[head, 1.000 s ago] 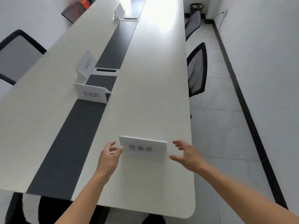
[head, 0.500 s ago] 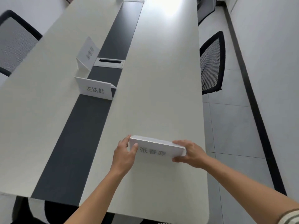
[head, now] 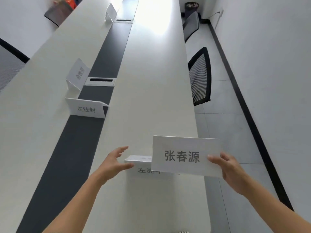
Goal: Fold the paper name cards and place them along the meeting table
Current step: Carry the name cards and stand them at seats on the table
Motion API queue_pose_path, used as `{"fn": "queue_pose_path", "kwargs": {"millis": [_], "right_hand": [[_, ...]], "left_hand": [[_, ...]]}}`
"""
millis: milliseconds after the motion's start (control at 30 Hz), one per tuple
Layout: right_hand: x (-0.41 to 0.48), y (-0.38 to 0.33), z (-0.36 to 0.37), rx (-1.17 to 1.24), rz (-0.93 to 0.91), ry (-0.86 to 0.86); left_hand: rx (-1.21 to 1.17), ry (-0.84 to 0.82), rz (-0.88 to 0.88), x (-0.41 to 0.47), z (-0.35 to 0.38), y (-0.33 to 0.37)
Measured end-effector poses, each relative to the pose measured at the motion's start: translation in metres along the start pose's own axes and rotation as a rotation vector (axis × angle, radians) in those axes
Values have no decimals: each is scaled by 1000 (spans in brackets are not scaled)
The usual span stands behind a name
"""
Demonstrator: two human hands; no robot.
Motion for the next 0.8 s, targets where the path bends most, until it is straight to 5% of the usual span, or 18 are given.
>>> {"fn": "queue_pose_path", "kwargs": {"millis": [300,600,800], "right_hand": [[-40,69,-53,207,125,140],[-36,74,-47,303,177,98],[-30,52,-38,334,130,61]], "left_hand": [[120,-127,3,48,23,-77],[188,-115,129,13,25,-52],[-9,-7,195,-11,18,3]]}}
Point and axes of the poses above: each hand's wrist, its own x-axis towards the middle knuckle, its own z-axis out of the palm, y = z × x, the point moved 6 cm from there along x, towards the middle knuckle, and after that the axes turned 14 degrees about z, right-handed, at the moved point
